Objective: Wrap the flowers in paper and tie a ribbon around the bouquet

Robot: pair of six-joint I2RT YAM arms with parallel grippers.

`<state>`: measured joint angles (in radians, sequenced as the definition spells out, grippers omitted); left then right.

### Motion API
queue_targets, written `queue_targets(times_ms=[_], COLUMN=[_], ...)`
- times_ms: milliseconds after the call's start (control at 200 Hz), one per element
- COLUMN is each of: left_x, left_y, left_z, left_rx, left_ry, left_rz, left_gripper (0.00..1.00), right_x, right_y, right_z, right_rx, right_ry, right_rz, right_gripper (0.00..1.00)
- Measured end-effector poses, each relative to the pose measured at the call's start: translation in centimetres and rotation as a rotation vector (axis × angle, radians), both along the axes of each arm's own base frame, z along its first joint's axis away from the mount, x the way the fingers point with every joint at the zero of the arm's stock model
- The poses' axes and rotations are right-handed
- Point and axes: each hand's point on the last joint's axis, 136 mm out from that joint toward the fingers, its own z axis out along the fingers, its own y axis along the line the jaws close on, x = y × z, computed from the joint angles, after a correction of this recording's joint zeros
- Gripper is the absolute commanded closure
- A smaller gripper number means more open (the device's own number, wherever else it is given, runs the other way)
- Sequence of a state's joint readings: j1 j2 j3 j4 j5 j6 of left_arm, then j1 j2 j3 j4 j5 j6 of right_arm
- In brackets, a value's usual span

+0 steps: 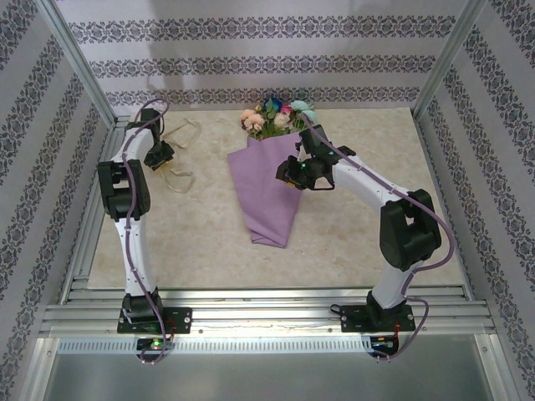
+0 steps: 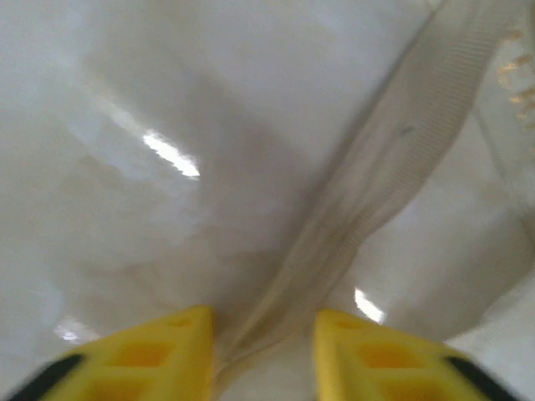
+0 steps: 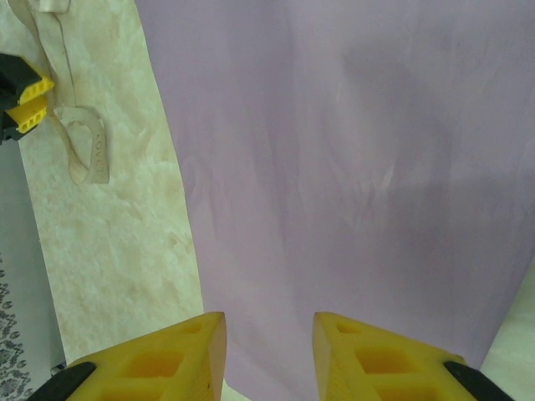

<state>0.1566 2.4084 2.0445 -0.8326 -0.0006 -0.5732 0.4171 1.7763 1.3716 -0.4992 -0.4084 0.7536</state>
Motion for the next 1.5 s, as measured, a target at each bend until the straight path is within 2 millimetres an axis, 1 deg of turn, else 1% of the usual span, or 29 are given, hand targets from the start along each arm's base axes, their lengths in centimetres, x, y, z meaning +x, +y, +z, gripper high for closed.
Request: queue_targets(times_ms=[25, 175, 245, 280, 320, 370, 440, 480, 500, 550, 565, 604, 654, 734, 784, 799, 864, 879, 939, 1034, 1074, 1094, 1134, 1204, 1269, 1329, 1394, 1459, 1504], left_x=[0.1, -0.1, -1.0, -1.5, -1.9, -2.1, -2.0, -2.0, -2.0, -2.1, -2.3, -2.8, -3.7, -5.3, -6.6, -7.2, -9.4, -10.1, -12.5, -15.5, -16.6, -17.0, -17.7, -18.6, -18.8, -18.8, -18.4, -17.7, -16.8], left_y=[0.0, -0.3, -0.8, -1.3, -2.0, -3.3, -5.8, -7.7, -9.1, -11.9, -13.1, -15.7, -18.9, -24.2, -27.7, -29.1, -33.3, -34.5, -38.2, -43.1, -45.1, -45.8, -47.4, -49.0, -49.5, -49.5, -48.9, -47.5, -45.8], left_z=[0.0, 0.1, 0.8, 1.6, 3.1, 5.7, 10.7, 13.7, 15.4, 18.5, 19.5, 21.2, 22.5, 22.7, 22.1, 21.8, 20.8, 20.6, 20.1, 20.1, 20.1, 20.1, 19.9, 19.5, 19.3, 19.6, 20.2, 20.7, 21.3], left_rx=[-0.002, 0.004, 0.008, 0.008, 0.008, -0.001, -0.022, -0.050, -0.074, -0.131, -0.162, -0.227, -0.313, -0.453, -0.547, -0.584, -0.695, -0.725, -0.823, -0.960, -1.015, -1.033, -1.076, -1.129, -1.164, -1.184, -1.182, -1.149, -1.117], left_ry=[-0.003, -0.005, -0.007, -0.012, -0.034, -0.087, -0.211, -0.292, -0.339, -0.438, -0.470, -0.526, -0.570, -0.586, -0.575, -0.565, -0.529, -0.517, -0.481, -0.449, -0.433, -0.430, -0.415, -0.388, -0.373, -0.363, -0.377, -0.386, -0.403], left_rz=[0.000, -0.013, -0.022, -0.029, -0.042, -0.065, -0.118, -0.159, -0.190, -0.255, -0.279, -0.337, -0.407, -0.506, -0.566, -0.586, -0.654, -0.675, -0.739, -0.831, -0.865, -0.877, -0.903, -0.914, -0.901, -0.881, -0.869, -0.825, -0.773], left_gripper=[1.00, 1.00, 1.00, 1.00, 1.00, 1.00, 1.00, 1.00, 1.00, 1.00, 1.00, 1.00, 1.00, 1.00, 1.00, 1.00, 1.00, 1.00, 1.00, 1.00, 0.94, 0.90, 0.74, 0.54, 0.44, 0.40, 0.39, 0.40, 0.39], right_x=[0.0, 0.0, 0.0, 0.0, 0.0, 0.0, -0.1, 0.0, 0.0, 0.0, 0.1, 0.2, 0.2, 0.0, -0.2, -0.3, -0.9, -1.0, -1.7, -3.1, -3.6, -3.9, -4.3, -5.0, -5.5, -5.8, -5.8, -5.6, -5.0], right_y=[0.0, 0.0, 0.0, 0.0, 0.0, 0.0, -0.1, -0.2, -0.2, -0.4, -0.6, -1.0, -1.7, -3.1, -4.1, -4.4, -5.5, -5.9, -6.9, -8.5, -9.0, -9.3, -9.7, -10.6, -11.4, -11.9, -12.3, -12.1, -11.2], right_z=[0.0, 0.0, 0.0, 0.0, 0.0, 0.0, 0.0, 0.0, 0.1, 0.4, 0.6, 1.1, 1.8, 3.2, 3.9, 4.1, 4.6, 4.6, 4.5, 3.6, 3.1, 2.8, 2.3, 1.4, 0.9, 0.8, 0.8, 1.2, 1.8], right_rx=[0.000, 0.000, 0.000, 0.000, 0.000, -0.001, -0.002, -0.003, -0.003, -0.006, -0.007, -0.011, -0.010, -0.012, -0.015, -0.016, -0.025, -0.028, -0.040, -0.059, -0.066, -0.071, -0.081, -0.100, -0.118, -0.136, -0.157, -0.185, -0.204], right_ry=[0.001, 0.003, 0.003, 0.003, 0.003, 0.004, 0.005, 0.004, 0.002, -0.006, -0.010, -0.025, -0.044, -0.079, -0.098, -0.103, -0.120, -0.121, -0.124, -0.102, -0.088, -0.080, -0.067, -0.040, -0.023, -0.017, -0.020, -0.033, -0.055], right_rz=[-0.001, -0.001, -0.001, -0.001, -0.001, -0.002, -0.003, -0.005, -0.006, -0.013, -0.017, -0.030, -0.045, -0.081, -0.104, -0.112, -0.139, -0.150, -0.175, -0.212, -0.225, -0.231, -0.240, -0.265, -0.288, -0.300, -0.306, -0.281, -0.234], right_gripper=[0.67, 0.67, 0.67, 0.67, 0.67, 0.67, 0.68, 0.68, 0.68, 0.68, 0.68, 0.68, 0.68, 0.68, 0.68, 0.68, 0.69, 0.68, 0.68, 0.68, 0.68, 0.68, 0.68, 0.68, 0.68, 0.67, 0.66, 0.64, 0.64])
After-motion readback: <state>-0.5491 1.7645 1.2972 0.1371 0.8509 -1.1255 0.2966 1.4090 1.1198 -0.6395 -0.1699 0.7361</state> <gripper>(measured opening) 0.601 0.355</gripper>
